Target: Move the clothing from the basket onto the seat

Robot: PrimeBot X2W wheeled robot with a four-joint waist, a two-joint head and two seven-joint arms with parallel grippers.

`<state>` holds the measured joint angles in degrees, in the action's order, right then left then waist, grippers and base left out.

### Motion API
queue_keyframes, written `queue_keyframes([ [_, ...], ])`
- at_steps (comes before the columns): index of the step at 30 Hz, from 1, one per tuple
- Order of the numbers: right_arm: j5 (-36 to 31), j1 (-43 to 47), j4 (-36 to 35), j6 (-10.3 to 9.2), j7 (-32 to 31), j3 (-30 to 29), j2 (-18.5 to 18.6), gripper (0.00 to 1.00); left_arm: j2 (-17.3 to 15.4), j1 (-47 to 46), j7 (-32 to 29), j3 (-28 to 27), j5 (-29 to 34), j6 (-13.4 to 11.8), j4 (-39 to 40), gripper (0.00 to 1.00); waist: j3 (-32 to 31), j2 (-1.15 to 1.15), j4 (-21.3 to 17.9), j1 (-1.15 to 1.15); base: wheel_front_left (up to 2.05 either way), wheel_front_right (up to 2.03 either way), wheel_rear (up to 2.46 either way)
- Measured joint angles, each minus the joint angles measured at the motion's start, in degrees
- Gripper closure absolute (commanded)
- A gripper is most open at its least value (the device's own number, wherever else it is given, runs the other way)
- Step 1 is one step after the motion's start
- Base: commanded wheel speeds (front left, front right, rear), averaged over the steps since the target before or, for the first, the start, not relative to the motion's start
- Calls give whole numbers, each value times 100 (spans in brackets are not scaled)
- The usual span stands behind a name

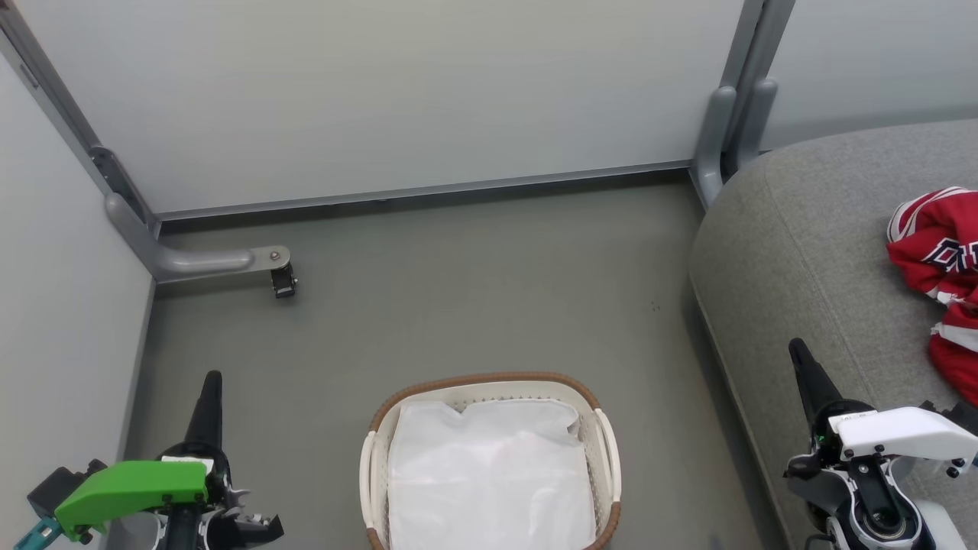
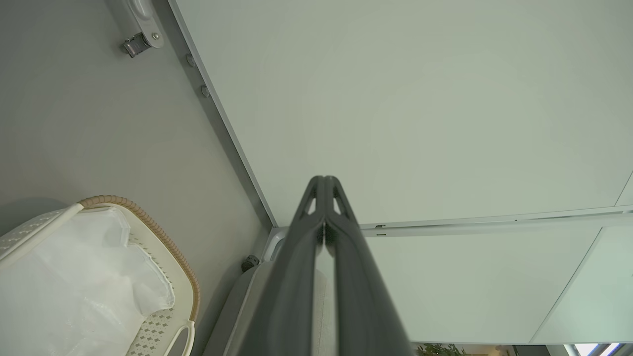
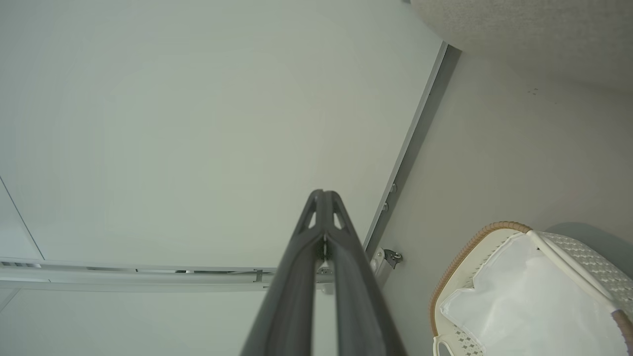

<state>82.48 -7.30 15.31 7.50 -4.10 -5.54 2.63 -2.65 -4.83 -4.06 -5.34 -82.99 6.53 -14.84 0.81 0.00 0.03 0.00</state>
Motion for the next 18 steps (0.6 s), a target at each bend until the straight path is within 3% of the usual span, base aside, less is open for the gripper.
queue_keyframes([
  [18, 748, 75, -94, 0, -193, -77, 4, 100, -2, -70, -193, -84, -709, 59, 54, 100, -48, 0, -2, 0, 0, 0, 0],
])
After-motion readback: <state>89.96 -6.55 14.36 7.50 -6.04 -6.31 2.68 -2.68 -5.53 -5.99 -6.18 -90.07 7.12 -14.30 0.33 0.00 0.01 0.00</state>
